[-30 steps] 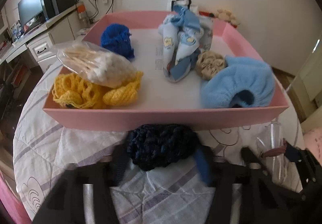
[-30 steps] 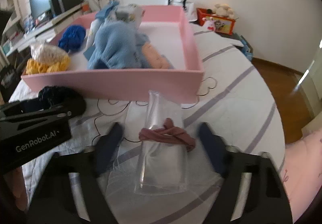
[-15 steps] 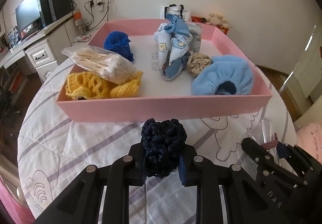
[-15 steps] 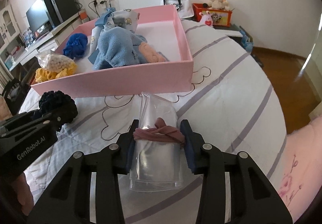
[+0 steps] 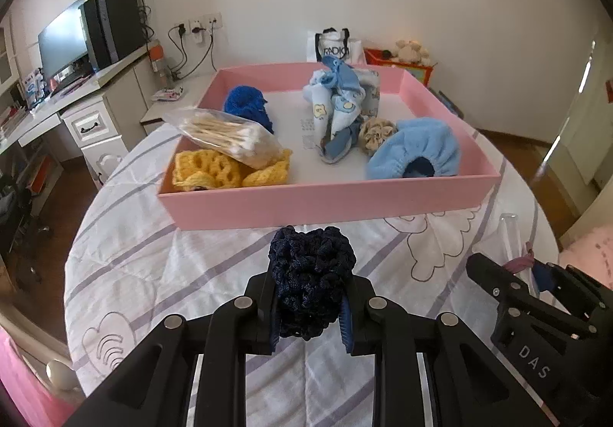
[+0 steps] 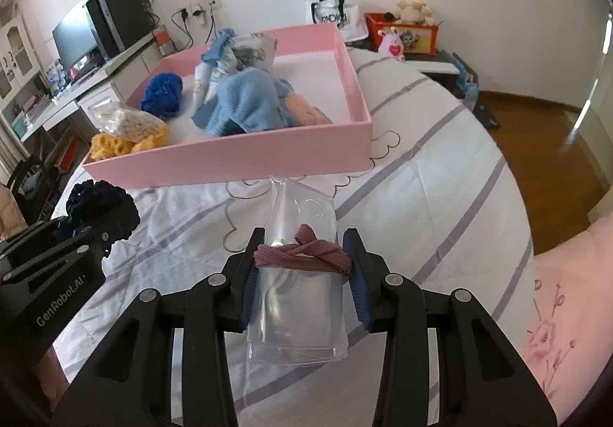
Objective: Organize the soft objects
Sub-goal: 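Lift the navy scrunchie with left tool while right tool lifts the bag toward the tray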
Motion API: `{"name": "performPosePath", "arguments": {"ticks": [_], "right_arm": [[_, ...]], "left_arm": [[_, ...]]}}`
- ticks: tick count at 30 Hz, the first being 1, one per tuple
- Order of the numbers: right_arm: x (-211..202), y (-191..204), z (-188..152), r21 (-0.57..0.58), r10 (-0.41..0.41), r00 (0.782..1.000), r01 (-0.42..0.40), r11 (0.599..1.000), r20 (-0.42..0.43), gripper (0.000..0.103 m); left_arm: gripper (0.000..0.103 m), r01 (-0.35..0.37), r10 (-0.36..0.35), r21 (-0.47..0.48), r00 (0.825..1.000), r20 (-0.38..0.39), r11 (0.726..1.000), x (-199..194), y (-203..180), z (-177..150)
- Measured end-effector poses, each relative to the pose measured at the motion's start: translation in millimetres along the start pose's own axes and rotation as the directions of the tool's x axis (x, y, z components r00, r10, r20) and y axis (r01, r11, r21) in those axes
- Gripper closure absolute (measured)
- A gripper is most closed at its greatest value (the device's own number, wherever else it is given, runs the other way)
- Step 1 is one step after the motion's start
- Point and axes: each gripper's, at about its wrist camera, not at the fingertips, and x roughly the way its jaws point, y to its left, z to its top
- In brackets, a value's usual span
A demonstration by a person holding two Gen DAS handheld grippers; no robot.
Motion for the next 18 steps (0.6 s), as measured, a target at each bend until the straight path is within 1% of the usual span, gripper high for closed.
{"name": "performPosePath", "arguments": {"ticks": [4, 7, 10, 13, 16, 18], "right_arm": [[-16, 9, -1, -0.018, -0.002, 0.999, 0.003, 1.000, 0.035, 0.066], [-31, 18, -4, -0.036, 0.000, 0.998, 0.002, 0.999, 0.065, 0.066], [-46, 24, -5, -0.051, 0.003, 0.995, 0.002, 0.999, 0.095, 0.066], [-65, 32, -9, -0.072, 0.003, 0.991, 0.006, 0.997, 0.134, 0.066], [-84, 40, -12, -0.091, 0.013, 0.985, 0.003, 0.996, 0.173, 0.066], [-97, 44, -13, -0.105, 0.018, 0.980, 0.003, 0.995, 0.199, 0.066]], "left_arm": [[0.082, -0.006, 0.006, -0.010, 1.000, 0.027, 1.000, -20, 6, -7], [0.082, 0.018, -0.016, -0.025, 0.999, 0.050, 1.000, -37, 10, -12], [0.082, -0.008, 0.010, -0.031, 0.996, 0.087, 0.999, -57, 13, -18], [0.082, 0.000, 0.005, -0.043, 0.993, 0.117, 0.999, -78, 16, -26], [0.082, -0.018, 0.026, -0.052, 0.985, 0.168, 0.999, -105, 19, -35], [0.082, -0.015, 0.026, -0.056, 0.980, 0.196, 0.998, -121, 18, -40]]}}
